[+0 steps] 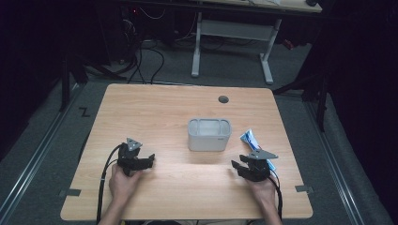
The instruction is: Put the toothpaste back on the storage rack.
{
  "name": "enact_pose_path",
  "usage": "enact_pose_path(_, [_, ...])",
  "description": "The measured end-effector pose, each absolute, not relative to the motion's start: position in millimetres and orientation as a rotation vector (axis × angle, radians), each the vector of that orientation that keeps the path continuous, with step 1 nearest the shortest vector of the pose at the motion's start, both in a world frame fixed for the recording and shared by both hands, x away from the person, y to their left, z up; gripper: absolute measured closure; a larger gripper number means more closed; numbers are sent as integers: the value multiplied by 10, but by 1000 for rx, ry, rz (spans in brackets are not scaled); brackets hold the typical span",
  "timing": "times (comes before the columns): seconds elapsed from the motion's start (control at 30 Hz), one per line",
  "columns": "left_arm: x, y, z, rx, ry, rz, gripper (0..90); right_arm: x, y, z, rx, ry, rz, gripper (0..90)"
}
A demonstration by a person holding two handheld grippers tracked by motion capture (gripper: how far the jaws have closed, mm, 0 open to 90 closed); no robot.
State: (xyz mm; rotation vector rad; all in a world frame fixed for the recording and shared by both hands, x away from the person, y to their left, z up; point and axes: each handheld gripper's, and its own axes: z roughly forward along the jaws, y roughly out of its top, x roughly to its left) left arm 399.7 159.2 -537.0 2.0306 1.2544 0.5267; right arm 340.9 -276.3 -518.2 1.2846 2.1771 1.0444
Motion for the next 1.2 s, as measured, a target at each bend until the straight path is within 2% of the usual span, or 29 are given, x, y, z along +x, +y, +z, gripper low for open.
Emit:
enact_pose_path(0.63, [3999,1590,-5370,2030,1256,527,166,3189,-3092,-4976,1287,2102,1098,512])
enact_pose_path(1.2, [3999,1590,-5370,2029,1256,527,166,3260,-3397,-4765,1354,2008,1017,488])
